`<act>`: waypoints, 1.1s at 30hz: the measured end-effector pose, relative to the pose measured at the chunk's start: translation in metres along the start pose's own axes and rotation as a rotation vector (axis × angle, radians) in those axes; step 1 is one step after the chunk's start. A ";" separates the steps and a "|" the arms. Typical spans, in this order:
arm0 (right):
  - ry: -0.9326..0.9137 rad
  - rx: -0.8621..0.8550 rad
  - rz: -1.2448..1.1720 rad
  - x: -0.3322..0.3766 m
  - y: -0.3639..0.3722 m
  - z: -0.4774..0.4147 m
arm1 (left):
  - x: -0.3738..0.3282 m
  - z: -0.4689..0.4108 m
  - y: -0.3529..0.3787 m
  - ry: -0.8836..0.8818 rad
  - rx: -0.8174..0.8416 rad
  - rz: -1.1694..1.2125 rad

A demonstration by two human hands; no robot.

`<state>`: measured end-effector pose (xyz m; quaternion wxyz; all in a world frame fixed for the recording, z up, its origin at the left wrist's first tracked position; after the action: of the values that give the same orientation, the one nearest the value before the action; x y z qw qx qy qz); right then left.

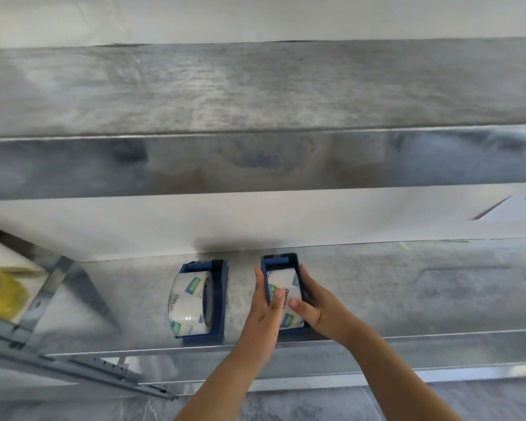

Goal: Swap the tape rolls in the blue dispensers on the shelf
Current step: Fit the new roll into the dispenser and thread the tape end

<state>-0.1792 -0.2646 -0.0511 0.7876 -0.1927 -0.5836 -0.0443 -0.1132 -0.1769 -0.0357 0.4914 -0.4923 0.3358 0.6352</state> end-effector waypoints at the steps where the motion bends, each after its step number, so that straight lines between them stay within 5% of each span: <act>1: 0.001 0.006 0.001 -0.001 0.001 0.001 | -0.001 0.000 0.001 0.000 0.002 -0.005; 33: 0.214 -0.028 0.403 0.030 -0.012 0.035 | -0.019 0.022 -0.012 0.005 -0.026 -0.286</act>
<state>-0.2044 -0.2590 -0.0110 0.8352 -0.3104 -0.4458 0.0856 -0.1078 -0.1588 -0.0108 0.5697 -0.5428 0.2551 0.5619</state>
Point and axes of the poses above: each hand's wrist, its own z-axis away from the middle knuckle, its own y-axis out of the palm, x = y × z, the point moved 8 cm from there along -z, towards the middle knuckle, and after that the axes turned 9 degrees about x, right-handed, at the moved point
